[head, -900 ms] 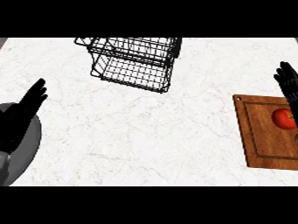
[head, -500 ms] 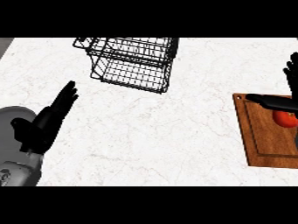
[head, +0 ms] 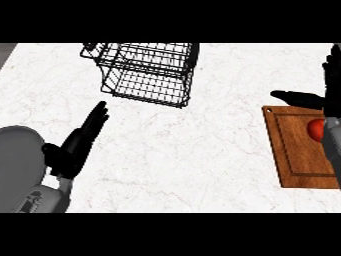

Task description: Pick the tomato from the cutting board and place it in the tiered basket

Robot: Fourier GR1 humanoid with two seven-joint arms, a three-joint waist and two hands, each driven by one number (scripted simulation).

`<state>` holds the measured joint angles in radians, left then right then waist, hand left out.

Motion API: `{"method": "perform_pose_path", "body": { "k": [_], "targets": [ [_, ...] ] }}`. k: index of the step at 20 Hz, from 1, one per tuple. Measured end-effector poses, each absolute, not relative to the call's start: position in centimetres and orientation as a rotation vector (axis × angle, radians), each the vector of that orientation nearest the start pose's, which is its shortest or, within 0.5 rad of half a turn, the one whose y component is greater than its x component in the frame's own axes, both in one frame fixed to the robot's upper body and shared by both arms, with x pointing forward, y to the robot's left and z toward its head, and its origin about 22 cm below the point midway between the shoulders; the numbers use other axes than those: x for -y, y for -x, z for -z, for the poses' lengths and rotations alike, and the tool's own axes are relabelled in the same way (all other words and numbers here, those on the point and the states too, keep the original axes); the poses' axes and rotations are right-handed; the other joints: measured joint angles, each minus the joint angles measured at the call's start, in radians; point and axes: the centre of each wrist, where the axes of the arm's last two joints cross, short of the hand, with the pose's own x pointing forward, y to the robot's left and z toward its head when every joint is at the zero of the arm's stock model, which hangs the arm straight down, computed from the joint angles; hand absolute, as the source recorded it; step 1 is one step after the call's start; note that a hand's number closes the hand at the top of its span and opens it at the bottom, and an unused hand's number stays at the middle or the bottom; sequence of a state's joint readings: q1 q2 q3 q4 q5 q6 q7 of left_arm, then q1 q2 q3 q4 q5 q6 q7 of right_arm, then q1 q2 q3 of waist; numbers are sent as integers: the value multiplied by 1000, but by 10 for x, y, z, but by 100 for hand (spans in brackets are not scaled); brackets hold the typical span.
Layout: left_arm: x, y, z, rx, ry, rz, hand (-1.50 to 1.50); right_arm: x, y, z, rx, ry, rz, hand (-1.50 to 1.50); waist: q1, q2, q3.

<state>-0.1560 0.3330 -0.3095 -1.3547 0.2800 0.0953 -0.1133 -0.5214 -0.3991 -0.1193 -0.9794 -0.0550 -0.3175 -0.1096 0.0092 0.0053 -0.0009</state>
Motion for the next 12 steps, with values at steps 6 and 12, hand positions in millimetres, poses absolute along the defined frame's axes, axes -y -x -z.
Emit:
{"method": "perform_pose_path", "body": {
  "k": [6,12],
  "targets": [
    [-240,-264,19,1522,63,230,0,361,-366,-107,1397,801,-300,-150,-15,-14,-7],
    [-240,-264,20,1520,61,228,0,369,-364,-144,993,924,-697,-150,-19,-19,-9]
  ]
}}
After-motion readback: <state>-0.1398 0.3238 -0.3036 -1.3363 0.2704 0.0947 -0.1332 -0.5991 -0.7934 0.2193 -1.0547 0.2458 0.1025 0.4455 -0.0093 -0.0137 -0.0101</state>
